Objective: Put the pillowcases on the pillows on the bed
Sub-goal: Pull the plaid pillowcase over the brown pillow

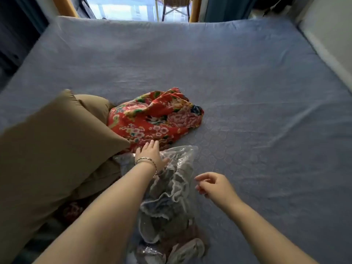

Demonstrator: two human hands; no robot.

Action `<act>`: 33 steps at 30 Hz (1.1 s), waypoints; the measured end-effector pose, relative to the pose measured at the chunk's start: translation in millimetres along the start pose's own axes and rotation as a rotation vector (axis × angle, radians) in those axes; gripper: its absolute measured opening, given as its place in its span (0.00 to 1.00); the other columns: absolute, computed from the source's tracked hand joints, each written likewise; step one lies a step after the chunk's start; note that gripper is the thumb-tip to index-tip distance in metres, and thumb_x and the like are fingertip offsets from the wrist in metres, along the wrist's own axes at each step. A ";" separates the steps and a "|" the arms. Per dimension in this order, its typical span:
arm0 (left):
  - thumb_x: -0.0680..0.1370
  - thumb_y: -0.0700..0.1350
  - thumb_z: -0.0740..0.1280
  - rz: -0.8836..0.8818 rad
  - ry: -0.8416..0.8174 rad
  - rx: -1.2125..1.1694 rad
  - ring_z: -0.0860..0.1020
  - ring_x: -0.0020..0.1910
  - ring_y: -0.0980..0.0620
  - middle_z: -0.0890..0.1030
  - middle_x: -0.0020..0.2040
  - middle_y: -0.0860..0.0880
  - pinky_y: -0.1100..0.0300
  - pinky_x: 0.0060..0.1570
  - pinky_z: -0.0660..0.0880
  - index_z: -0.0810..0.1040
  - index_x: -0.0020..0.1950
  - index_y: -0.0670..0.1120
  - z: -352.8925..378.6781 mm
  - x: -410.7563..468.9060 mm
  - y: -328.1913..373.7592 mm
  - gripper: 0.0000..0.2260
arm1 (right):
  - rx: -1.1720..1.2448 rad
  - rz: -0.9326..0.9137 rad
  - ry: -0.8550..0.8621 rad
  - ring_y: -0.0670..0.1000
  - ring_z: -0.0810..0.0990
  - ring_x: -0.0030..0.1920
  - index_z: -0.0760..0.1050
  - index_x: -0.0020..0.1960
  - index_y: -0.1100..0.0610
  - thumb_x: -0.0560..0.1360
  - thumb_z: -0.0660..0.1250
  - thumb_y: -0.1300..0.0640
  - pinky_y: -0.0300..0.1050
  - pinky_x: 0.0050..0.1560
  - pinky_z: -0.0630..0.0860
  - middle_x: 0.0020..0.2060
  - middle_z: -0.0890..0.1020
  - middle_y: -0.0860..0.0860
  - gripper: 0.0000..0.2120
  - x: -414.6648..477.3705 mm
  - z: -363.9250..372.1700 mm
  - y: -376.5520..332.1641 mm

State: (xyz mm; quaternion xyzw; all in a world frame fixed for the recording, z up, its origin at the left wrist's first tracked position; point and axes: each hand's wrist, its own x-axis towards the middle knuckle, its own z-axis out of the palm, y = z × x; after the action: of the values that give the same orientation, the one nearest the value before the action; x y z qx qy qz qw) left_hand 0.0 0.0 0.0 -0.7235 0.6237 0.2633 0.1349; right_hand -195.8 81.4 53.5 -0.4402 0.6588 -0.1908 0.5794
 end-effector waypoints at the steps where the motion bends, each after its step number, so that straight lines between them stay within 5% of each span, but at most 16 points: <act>1: 0.76 0.63 0.56 -0.028 -0.062 0.052 0.50 0.76 0.50 0.51 0.77 0.50 0.49 0.73 0.49 0.46 0.76 0.47 1.6 4.5 -1.4 0.36 | 0.006 0.001 0.010 0.45 0.74 0.30 0.76 0.42 0.58 0.74 0.58 0.71 0.28 0.27 0.68 0.32 0.79 0.53 0.12 3.1 4.2 4.4; 4: 0.77 0.58 0.61 -0.040 -0.133 0.149 0.66 0.69 0.46 0.69 0.69 0.47 0.49 0.68 0.58 0.62 0.70 0.45 7.0 9.5 -2.3 0.27 | 0.009 0.049 0.048 0.45 0.74 0.31 0.76 0.42 0.56 0.74 0.59 0.70 0.28 0.29 0.69 0.33 0.79 0.52 0.12 5.9 13.1 16.7; 7: 0.78 0.43 0.60 0.038 -0.110 0.122 0.74 0.60 0.45 0.77 0.60 0.49 0.55 0.61 0.68 0.75 0.59 0.46 8.7 -6.8 3.1 0.11 | -0.014 0.067 0.121 0.47 0.74 0.38 0.75 0.55 0.60 0.75 0.63 0.66 0.33 0.36 0.70 0.39 0.76 0.50 0.10 3.0 14.5 24.6; 10: 0.76 0.45 0.64 0.159 -0.070 0.001 0.71 0.62 0.47 0.75 0.63 0.52 0.55 0.63 0.69 0.81 0.52 0.48 9.2 -25.8 -4.6 0.08 | 0.019 0.097 0.243 0.50 0.73 0.49 0.67 0.67 0.62 0.76 0.66 0.59 0.41 0.48 0.70 0.52 0.75 0.55 0.21 -1.6 9.6 22.1; 13: 0.71 0.43 0.71 0.278 -0.162 -0.224 0.57 0.72 0.47 0.58 0.74 0.55 0.54 0.70 0.59 0.79 0.34 0.50 -1.4 -61.6 -14.1 0.06 | 0.115 0.089 0.251 0.52 0.66 0.67 0.53 0.75 0.59 0.74 0.68 0.52 0.46 0.62 0.66 0.71 0.62 0.55 0.37 -7.9 1.2 16.1; 15: 0.69 0.38 0.73 0.318 -0.339 -0.386 0.65 0.69 0.50 0.58 0.74 0.56 0.55 0.67 0.65 0.76 0.29 0.49 -3.0 -87.5 -17.0 0.12 | 0.186 0.080 0.170 0.53 0.59 0.73 0.47 0.76 0.55 0.73 0.68 0.48 0.50 0.68 0.62 0.74 0.58 0.53 0.41 -14.1 -3.2 13.6; 18: 0.67 0.38 0.74 0.340 -0.460 -0.385 0.72 0.62 0.53 0.67 0.65 0.62 0.56 0.61 0.72 0.73 0.27 0.49 1.4 -125.0 -20.5 0.14 | 0.224 0.066 -0.015 0.50 0.71 0.63 0.62 0.70 0.53 0.75 0.66 0.52 0.42 0.59 0.69 0.61 0.73 0.52 0.25 -25.3 -2.8 17.8; 21: 0.68 0.47 0.73 0.343 -0.398 -0.179 0.76 0.50 0.53 0.77 0.51 0.56 0.58 0.51 0.75 0.71 0.30 0.52 5.7 -168.4 -16.1 0.12 | 0.205 -0.042 -0.017 0.45 0.77 0.40 0.75 0.49 0.58 0.76 0.65 0.60 0.31 0.40 0.73 0.41 0.78 0.53 0.02 -44.5 -2.9 23.9; 23: 0.68 0.58 0.70 0.331 -0.317 -0.142 0.74 0.44 0.53 0.75 0.44 0.55 0.57 0.46 0.74 0.69 0.38 0.55 4.5 -193.1 -7.3 0.12 | 0.218 -0.077 -0.029 0.41 0.76 0.30 0.75 0.41 0.58 0.76 0.64 0.64 0.32 0.34 0.73 0.33 0.77 0.52 0.06 -64.3 -5.3 25.2; 27: 0.71 0.63 0.66 0.409 -0.171 -0.263 0.67 0.58 0.55 0.67 0.58 0.54 0.63 0.58 0.67 0.68 0.64 0.58 17.9 -234.6 28.0 0.24 | 0.138 -0.158 -0.206 0.39 0.75 0.26 0.74 0.39 0.58 0.75 0.65 0.66 0.32 0.31 0.72 0.29 0.76 0.50 0.07 -119.6 -12.9 26.7; 31: 0.73 0.54 0.68 0.387 -0.077 -0.702 0.71 0.37 0.57 0.74 0.38 0.50 0.68 0.37 0.65 0.78 0.46 0.43 53.0 -266.3 61.1 0.14 | 0.165 -0.207 -0.149 0.41 0.76 0.26 0.73 0.37 0.59 0.74 0.66 0.68 0.31 0.28 0.71 0.26 0.78 0.48 0.08 -155.1 -24.9 35.5; 33: 0.73 0.49 0.69 0.311 -0.002 -0.982 0.69 0.30 0.61 0.73 0.29 0.55 0.69 0.33 0.65 0.77 0.36 0.44 64.2 -278.2 68.6 0.11 | 0.172 -0.211 -0.138 0.41 0.76 0.24 0.73 0.38 0.61 0.74 0.66 0.68 0.32 0.27 0.71 0.24 0.78 0.49 0.08 -166.6 -32.2 39.8</act>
State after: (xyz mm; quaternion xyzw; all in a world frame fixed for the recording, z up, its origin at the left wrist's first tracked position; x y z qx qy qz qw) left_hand -103.6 252.1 109.0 -0.5999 0.5266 0.5427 -0.2612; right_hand -249.9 228.0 130.7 -0.4679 0.5487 -0.2758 0.6356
